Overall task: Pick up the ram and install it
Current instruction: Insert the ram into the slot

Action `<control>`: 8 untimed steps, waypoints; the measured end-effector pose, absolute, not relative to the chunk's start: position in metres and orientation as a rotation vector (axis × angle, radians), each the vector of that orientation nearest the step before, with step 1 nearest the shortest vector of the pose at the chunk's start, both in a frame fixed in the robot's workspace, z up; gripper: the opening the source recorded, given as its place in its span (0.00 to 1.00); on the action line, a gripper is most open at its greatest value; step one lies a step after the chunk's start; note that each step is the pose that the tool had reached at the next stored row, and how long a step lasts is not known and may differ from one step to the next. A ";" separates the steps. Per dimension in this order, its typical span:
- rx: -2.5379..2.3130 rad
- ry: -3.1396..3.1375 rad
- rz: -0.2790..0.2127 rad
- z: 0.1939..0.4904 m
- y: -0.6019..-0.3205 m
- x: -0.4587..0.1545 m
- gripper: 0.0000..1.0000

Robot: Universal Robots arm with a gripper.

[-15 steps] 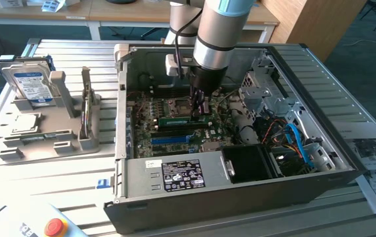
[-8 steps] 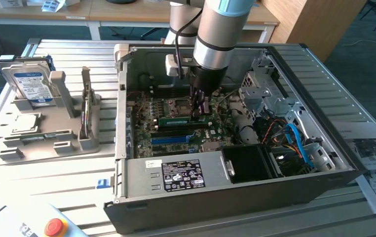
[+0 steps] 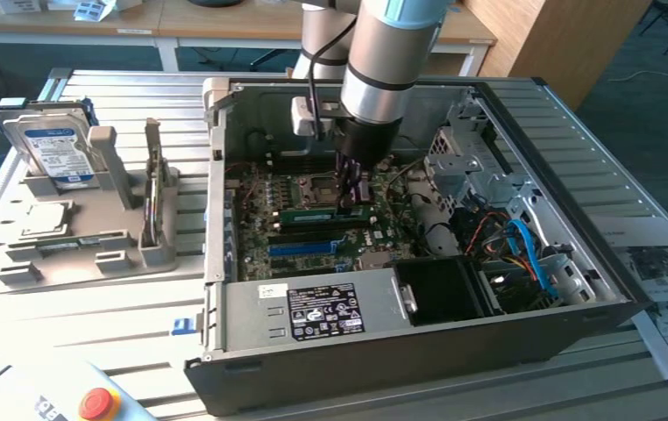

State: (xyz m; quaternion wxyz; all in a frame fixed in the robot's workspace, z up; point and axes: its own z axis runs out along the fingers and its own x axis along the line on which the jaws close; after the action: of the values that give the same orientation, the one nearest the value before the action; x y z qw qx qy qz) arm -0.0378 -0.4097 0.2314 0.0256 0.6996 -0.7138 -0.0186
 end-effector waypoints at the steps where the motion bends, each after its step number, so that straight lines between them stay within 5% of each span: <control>1: 2.163 -2.207 -0.057 0.231 -0.410 -0.039 0.12; 8: 2.163 -2.207 -0.057 0.231 -0.410 -0.040 0.12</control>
State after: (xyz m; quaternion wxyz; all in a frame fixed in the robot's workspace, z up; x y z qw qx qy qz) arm -0.0398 -0.4097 0.2314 0.0253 0.6996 -0.7139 -0.0183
